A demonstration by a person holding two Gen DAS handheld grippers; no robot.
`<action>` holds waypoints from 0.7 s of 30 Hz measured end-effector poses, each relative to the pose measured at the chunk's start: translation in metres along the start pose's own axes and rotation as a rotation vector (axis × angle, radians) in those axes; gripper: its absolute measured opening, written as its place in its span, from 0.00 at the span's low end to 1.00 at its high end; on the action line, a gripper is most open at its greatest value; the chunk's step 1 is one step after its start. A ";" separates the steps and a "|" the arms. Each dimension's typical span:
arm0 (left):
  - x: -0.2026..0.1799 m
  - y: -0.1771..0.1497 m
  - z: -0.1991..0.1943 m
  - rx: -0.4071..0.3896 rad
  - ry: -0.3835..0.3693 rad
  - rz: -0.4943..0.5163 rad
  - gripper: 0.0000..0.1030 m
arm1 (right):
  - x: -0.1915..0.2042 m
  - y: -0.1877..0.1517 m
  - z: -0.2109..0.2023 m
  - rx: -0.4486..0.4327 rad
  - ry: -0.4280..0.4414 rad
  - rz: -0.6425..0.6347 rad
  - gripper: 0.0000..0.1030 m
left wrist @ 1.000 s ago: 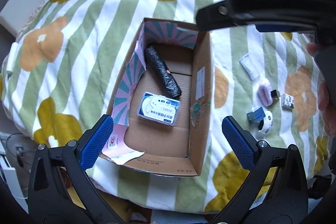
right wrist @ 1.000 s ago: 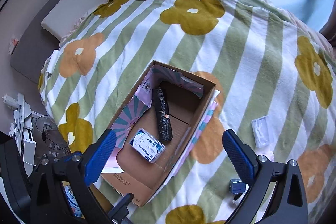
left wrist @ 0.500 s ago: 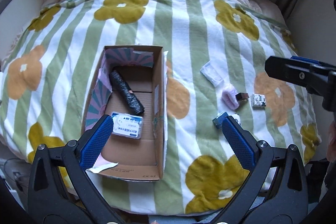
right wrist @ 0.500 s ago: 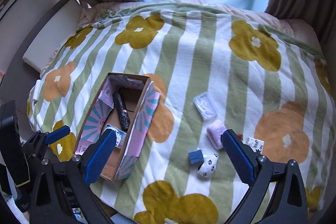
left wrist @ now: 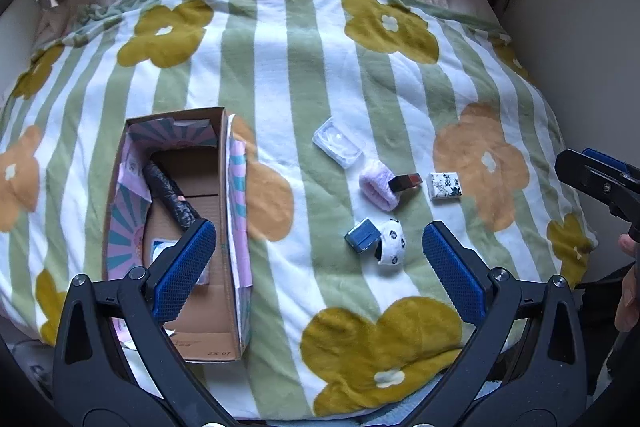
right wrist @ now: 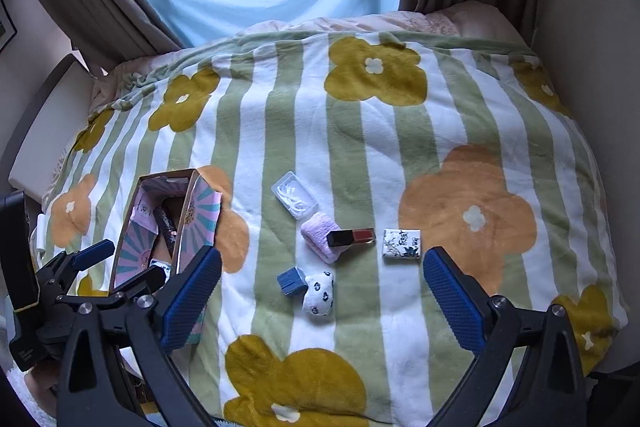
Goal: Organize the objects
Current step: 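Move both grippers back from the cardboard box toward the remaining objects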
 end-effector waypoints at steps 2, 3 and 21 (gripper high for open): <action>-0.006 0.001 0.002 0.002 -0.009 0.010 1.00 | -0.007 0.001 -0.005 -0.019 0.011 0.017 0.98; -0.009 0.001 0.002 0.003 -0.012 0.015 1.00 | -0.010 0.001 -0.006 -0.027 0.015 0.025 0.98; -0.035 -0.034 0.055 0.142 -0.019 -0.043 1.00 | -0.047 -0.018 0.055 0.084 0.190 -0.004 0.98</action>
Point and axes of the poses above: each gripper's, at about its wrist camera, not at the fingertips, and z roughly the way its jaws point, x to its left, y to its top, the point moved 2 cm from there along z, roughly the way its jaws point, and after that the axes turned 15 degrees about -x, right-handed, at the moved point
